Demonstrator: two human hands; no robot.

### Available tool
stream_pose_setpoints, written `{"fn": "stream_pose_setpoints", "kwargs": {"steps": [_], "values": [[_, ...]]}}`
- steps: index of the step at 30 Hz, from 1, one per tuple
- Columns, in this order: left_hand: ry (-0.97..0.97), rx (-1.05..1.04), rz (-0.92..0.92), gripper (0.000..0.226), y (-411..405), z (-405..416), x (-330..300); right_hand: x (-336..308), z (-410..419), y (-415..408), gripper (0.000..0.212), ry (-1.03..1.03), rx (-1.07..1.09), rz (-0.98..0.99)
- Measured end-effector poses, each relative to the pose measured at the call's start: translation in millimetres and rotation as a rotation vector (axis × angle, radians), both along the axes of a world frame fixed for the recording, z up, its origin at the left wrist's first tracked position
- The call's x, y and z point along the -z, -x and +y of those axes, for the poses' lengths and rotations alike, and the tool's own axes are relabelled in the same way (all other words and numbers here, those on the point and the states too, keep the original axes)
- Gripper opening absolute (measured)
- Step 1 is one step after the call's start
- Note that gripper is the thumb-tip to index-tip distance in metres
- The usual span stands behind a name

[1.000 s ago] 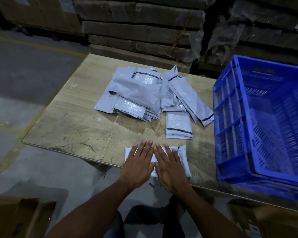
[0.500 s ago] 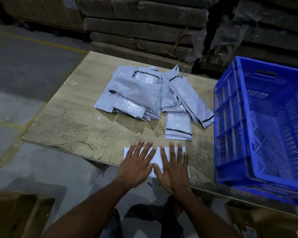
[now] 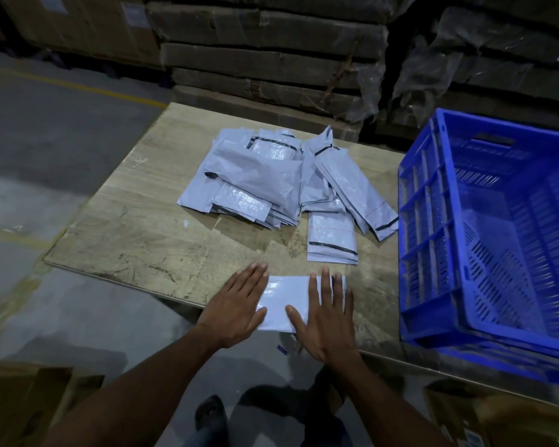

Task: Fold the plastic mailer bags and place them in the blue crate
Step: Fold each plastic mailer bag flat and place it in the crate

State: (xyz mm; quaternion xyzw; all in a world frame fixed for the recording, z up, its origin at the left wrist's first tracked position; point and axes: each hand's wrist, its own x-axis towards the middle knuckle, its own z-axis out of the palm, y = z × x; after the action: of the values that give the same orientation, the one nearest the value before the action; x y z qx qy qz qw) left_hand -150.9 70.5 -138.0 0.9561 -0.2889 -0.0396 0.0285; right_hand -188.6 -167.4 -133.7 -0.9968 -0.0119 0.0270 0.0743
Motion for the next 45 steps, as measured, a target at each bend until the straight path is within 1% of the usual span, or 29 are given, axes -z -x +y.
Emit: {"fn": "stream_pose_setpoints", "kwargs": {"steps": [3,4,6,7,8,12,14,17,19,20,22,24,26,31,36,39,40,41,45], "values": [[-0.001,0.008,0.017,0.07,-1,1,-4,-7,7,-1,0.082,0.03,-0.009,-0.015],[-0.006,0.006,0.023,0.07,-1,1,-4,-11,12,0,0.077,0.045,-0.072,-0.032],[-0.017,0.012,0.025,0.071,-2,1,-4,-14,21,1,0.067,0.068,-0.276,-0.057],[-0.019,0.02,0.026,0.072,-2,2,-4,-12,23,1,0.063,0.074,-0.349,-0.06],[-0.019,0.03,0.026,0.073,-2,3,-4,-9,23,0,0.061,0.071,-0.375,-0.058],[-0.015,0.073,0.053,0.075,-11,9,-7,0,0,-2,0.065,0.051,-0.281,-0.011],[-0.021,0.048,0.068,0.077,-18,5,-17,-3,-5,-1,0.068,0.065,-0.231,0.013],[0.002,0.02,0.06,0.08,-27,-12,-30,-6,9,-6,0.069,0.025,-0.126,0.049],[0.029,0.066,0.056,0.074,-28,-22,-26,-8,24,-13,0.068,-0.004,-0.058,0.046],[0.035,0.082,0.05,0.069,-26,-24,-19,-8,29,-16,0.067,-0.002,-0.057,0.033],[0.033,0.055,0.015,0.063,-21,-24,-5,-6,30,-20,0.064,0.04,-0.142,-0.001],[0.032,0.004,0.003,0.061,-16,-22,-2,-6,26,-21,0.063,0.058,-0.237,-0.024],[0.038,-0.036,0.009,0.061,-13,-20,-4,-4,22,-23,0.063,0.037,-0.247,-0.008],[-0.005,-0.098,0.047,0.067,-14,-13,-4,-8,7,-19,0.069,0.037,-0.201,0.063],[-0.031,-0.099,0.018,0.071,-15,14,-1,-10,-12,-13,0.079,0.062,-0.164,0.135],[-0.046,-0.141,0.052,0.073,-12,14,0,-11,-12,-7,0.087,0.014,-0.007,0.166],[-0.044,-0.149,0.061,0.073,-12,12,-1,-13,-9,-5,0.088,-0.001,0.046,0.163],[-0.042,-0.156,0.064,0.073,-11,11,-1,-16,-3,-5,0.086,0.004,0.053,0.132],[-0.046,-0.137,0.094,0.075,-14,11,-1,-20,35,-22,0.067,0.025,-0.216,0.038]]}}
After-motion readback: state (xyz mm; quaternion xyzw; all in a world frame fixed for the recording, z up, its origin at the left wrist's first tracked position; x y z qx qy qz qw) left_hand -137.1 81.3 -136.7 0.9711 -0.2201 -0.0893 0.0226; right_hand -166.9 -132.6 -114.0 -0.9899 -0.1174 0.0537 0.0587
